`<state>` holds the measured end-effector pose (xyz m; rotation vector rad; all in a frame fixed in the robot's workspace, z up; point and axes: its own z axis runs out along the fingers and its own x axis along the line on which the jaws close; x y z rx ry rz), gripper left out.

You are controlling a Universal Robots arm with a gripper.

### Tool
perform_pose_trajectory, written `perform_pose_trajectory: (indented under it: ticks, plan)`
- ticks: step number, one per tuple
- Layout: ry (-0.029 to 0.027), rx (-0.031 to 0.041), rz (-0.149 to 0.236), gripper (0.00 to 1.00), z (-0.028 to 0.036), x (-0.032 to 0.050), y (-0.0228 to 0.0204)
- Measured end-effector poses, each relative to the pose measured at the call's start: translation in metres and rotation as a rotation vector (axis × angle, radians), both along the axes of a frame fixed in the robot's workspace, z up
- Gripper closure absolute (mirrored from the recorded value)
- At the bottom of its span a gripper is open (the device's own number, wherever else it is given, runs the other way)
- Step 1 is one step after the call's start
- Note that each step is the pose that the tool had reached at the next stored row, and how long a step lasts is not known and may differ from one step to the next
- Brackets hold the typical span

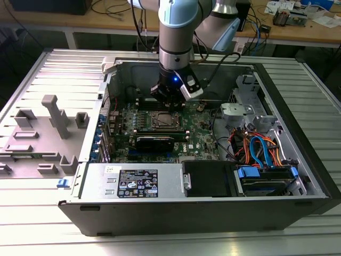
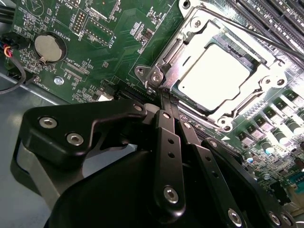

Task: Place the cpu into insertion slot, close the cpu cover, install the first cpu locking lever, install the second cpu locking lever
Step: 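Install the first cpu locking lever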

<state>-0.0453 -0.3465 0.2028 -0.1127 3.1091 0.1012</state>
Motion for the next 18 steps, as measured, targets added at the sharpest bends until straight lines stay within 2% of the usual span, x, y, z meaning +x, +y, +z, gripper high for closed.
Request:
perform_pose_trajectory:
  ticks: [2, 7, 11, 12, 13, 14, 18]
  plan:
    - [-0.0002, 0.0070, 0.000, 0.89, -0.0002, 0.0000, 0.0001]
    - [-0.0005, 0.0105, 0.000, 0.89, 0.0016, 0.0000, 0.0002]
    - [-0.0001, 0.0097, 0.000, 0.89, 0.0058, 0.0000, 0.0001]
    - [-0.0003, 0.0079, 0.000, 0.89, 0.0058, 0.0001, 0.0001]
    - [0.0000, 0.0013, 0.000, 0.89, 0.0060, 0.0000, 0.0000]
    - [-0.0001, -0.0016, 0.000, 0.89, 0.0060, 0.0001, 0.0000]
    - [-0.0001, -0.0029, 0.000, 0.89, 0.0060, 0.0000, 0.0000]
